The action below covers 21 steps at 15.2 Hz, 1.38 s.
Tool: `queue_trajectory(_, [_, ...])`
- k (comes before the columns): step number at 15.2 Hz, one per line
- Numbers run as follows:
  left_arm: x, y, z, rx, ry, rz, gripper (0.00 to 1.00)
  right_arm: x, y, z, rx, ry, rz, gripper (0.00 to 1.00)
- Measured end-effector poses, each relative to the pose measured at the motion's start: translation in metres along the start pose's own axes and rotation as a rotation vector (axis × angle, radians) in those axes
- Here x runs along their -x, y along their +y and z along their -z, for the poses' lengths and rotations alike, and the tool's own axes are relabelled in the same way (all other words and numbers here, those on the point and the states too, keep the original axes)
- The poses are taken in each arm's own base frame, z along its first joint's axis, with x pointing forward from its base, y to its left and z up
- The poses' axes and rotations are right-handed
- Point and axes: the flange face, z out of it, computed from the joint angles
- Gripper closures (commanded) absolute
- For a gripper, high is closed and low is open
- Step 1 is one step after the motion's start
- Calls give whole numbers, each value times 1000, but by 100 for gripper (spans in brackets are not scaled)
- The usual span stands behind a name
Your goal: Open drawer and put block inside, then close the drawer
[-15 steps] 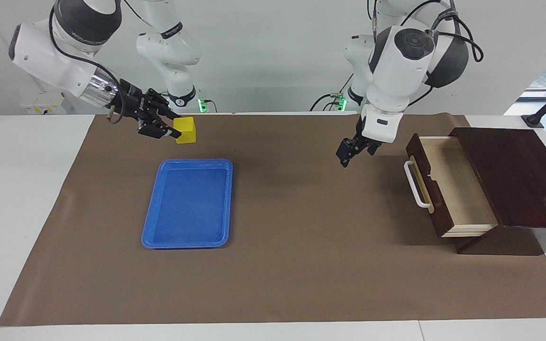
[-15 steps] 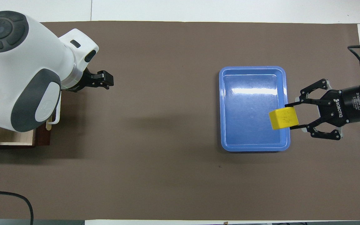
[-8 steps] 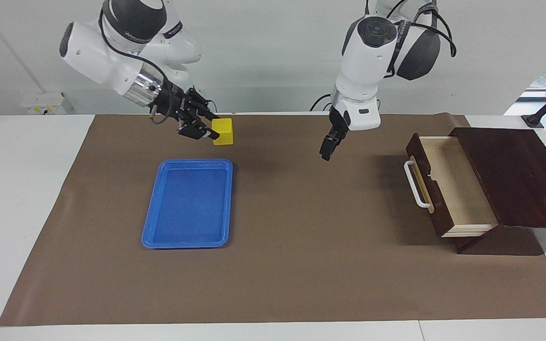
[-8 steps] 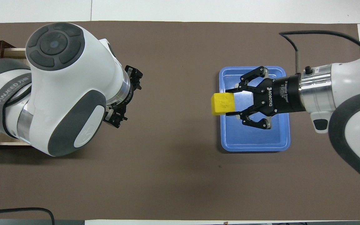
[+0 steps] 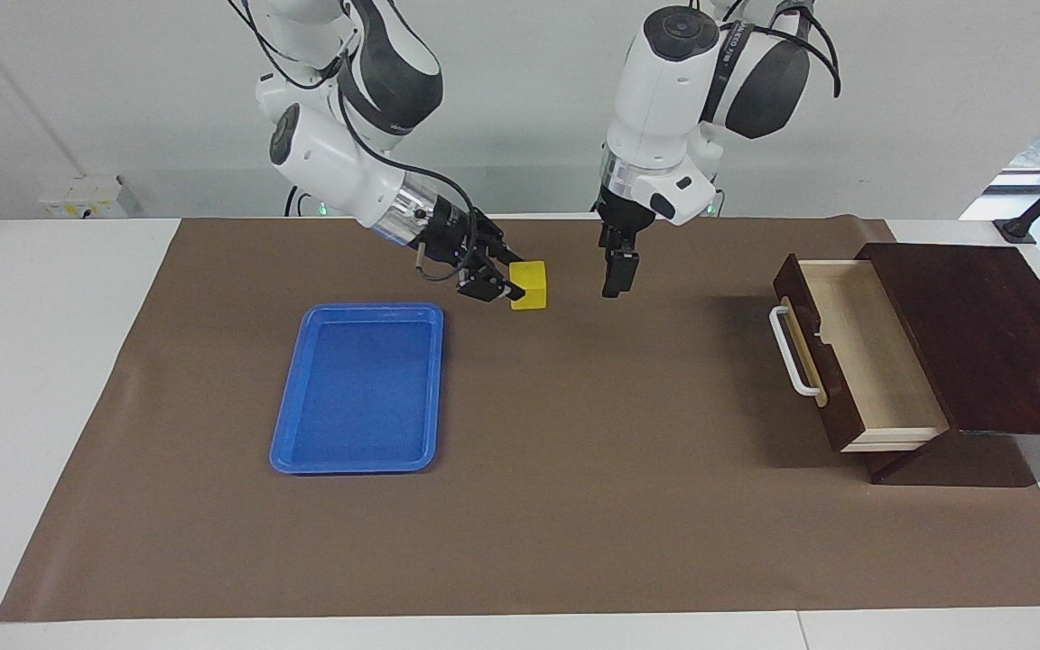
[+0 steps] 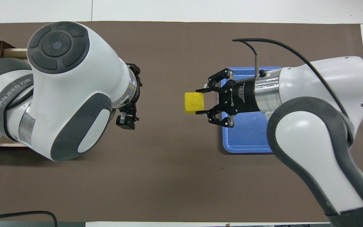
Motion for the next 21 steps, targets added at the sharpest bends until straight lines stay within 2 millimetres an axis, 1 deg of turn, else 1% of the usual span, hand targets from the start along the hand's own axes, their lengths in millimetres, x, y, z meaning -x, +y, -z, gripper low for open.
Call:
queue_trajectory(1, [6, -2, 0, 6, -4, -3, 0, 3, 0, -10, -3, 1, -1, 100])
queue_trajectory(3, [17, -7, 0, 10, -7, -3, 0, 7, 0, -22, 2, 2, 4, 100])
queue_trajectory(6, [22, -7, -1, 20, -9, -3, 0, 10, 2, -34, 5, 5, 10, 100])
queue_trajectory(8, [24, -6, -7, 18, -3, -8, 0, 10, 2, -35, 6, 5, 11, 100])
queue_trajectory(13, [24, 5, -33, 7, 55, -17, 0, 11, 2, -34, 4, 3, 12, 100])
queue_trajectory(15, [25, 6, -38, 5, 66, -22, 0, 11, 2, -34, 4, 3, 12, 100])
queue_trajectory(21, [42, 2, -47, 1, 67, -22, 0, 11, 2, -34, 4, 4, 12, 100])
